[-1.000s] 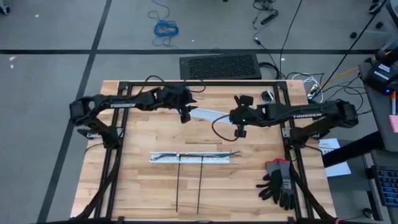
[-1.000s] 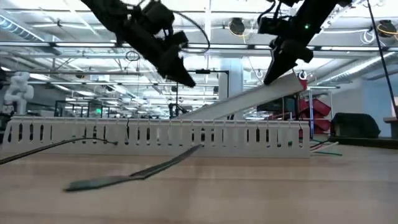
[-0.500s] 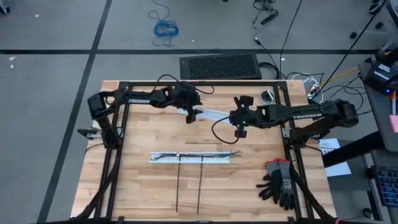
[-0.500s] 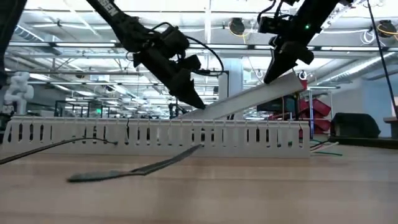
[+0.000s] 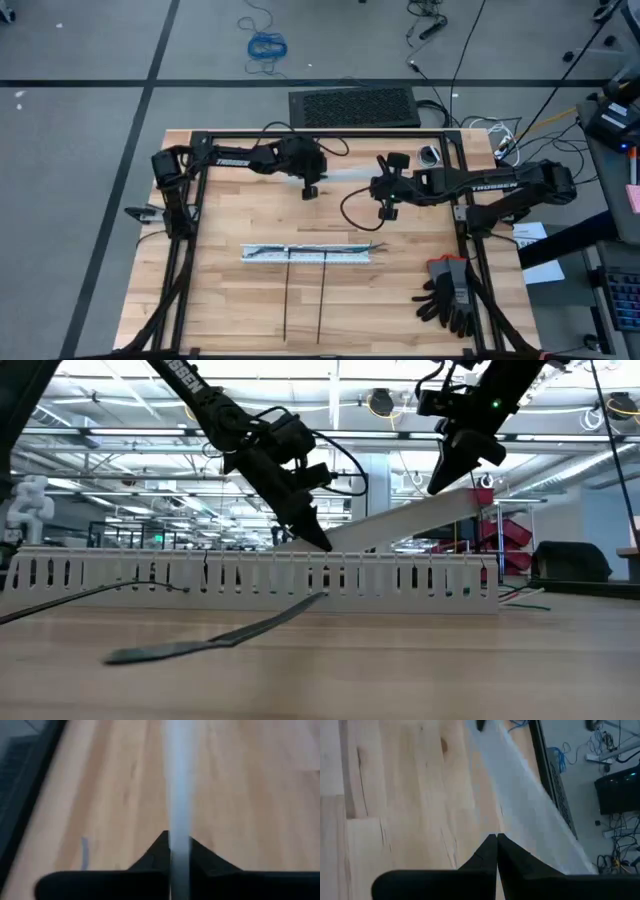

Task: Ziptie cables
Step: Close the cable duct

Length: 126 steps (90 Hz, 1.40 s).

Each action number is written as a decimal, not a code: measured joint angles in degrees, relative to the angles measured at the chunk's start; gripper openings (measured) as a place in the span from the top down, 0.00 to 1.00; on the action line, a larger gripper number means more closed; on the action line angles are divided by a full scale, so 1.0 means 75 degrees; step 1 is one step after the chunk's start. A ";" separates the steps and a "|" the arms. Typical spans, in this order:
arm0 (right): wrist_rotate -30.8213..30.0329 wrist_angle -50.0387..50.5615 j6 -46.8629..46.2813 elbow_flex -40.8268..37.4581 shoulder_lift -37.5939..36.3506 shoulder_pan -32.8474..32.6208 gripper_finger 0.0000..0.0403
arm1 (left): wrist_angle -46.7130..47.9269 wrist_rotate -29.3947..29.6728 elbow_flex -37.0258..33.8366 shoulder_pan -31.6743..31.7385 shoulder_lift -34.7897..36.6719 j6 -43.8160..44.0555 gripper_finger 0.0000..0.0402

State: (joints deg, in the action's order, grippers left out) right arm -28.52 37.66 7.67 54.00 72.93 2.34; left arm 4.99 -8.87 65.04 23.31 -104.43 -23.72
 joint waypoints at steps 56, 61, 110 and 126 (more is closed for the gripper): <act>0.3350 0.0315 -0.1080 0.0009 -0.1911 0.1054 0.62 | -0.2679 0.5509 0.0000 -0.2526 0.0021 -0.6664 0.97; 0.4248 0.0372 -0.1138 0.0009 -0.1705 0.1395 0.58 | -0.3227 0.5551 0.0001 -0.2696 -0.0057 -0.7233 0.97; 0.5644 -0.0094 -0.1146 0.0009 -0.0839 0.2029 0.32 | -0.4568 0.6975 0.1109 -0.3457 -0.1790 -0.9168 0.97; 0.5345 0.0184 -0.0821 0.0009 -0.0406 0.2023 0.29 | -0.4628 0.7080 0.1332 -0.3593 -0.1867 -0.9139 0.97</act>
State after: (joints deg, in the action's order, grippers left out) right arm 11.57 39.04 1.51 54.06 69.88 17.52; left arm -29.72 44.23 75.02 -3.64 -118.43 -92.26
